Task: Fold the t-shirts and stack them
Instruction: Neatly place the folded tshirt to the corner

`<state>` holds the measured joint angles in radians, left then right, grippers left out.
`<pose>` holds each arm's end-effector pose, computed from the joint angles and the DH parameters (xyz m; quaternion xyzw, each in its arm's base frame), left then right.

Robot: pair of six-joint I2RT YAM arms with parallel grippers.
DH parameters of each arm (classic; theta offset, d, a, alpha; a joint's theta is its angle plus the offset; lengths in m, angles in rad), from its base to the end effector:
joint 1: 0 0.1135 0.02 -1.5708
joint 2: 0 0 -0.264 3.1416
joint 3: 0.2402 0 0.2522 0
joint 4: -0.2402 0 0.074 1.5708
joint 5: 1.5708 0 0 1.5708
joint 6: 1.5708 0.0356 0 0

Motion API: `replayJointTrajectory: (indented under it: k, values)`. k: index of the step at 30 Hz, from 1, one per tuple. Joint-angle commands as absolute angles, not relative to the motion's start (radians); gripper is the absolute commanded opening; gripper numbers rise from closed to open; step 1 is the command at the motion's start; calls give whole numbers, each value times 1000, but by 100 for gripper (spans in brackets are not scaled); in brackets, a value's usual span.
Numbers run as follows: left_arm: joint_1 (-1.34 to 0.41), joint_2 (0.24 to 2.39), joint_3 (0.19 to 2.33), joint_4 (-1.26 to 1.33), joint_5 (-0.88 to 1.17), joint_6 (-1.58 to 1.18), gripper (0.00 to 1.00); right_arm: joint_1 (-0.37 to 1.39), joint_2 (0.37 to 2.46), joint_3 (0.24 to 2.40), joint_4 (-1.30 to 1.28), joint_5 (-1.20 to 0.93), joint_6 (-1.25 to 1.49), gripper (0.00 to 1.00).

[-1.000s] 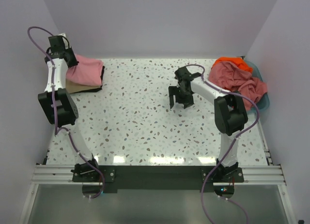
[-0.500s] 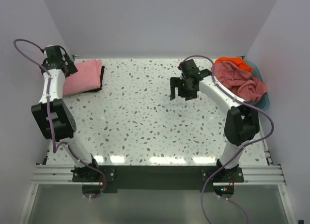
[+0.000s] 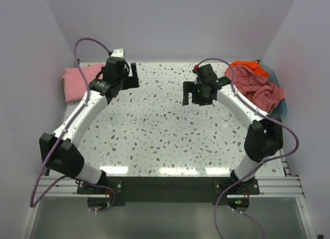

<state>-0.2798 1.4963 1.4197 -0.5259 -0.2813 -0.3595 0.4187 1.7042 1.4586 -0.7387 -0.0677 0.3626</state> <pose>0.3279 -0.0839 0.3565 -0.1001 0.8730 -0.0270 0.4765 0.3352 0.1518 0.2826 -0.0366 0.9561 0.1400 0.2548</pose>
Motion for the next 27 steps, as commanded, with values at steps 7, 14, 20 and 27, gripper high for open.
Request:
replayJointTrajectory:
  k: [7, 14, 20, 27]
  values:
    - [-486, 1407, 1368, -543, -281, -549, 100, 416, 1586, 1379, -618, -87, 379, 91]
    - [-574, 1394, 1290, -483, -259, -566, 100, 414, 1546, 1362, -610, -69, 368, 92]
    - [-623, 1385, 1252, -476, -284, -551, 100, 414, 1517, 1336, -606, -49, 357, 92]
    - [-637, 1378, 1232, -462, -301, -538, 100, 414, 1508, 1315, -583, -48, 362, 92]
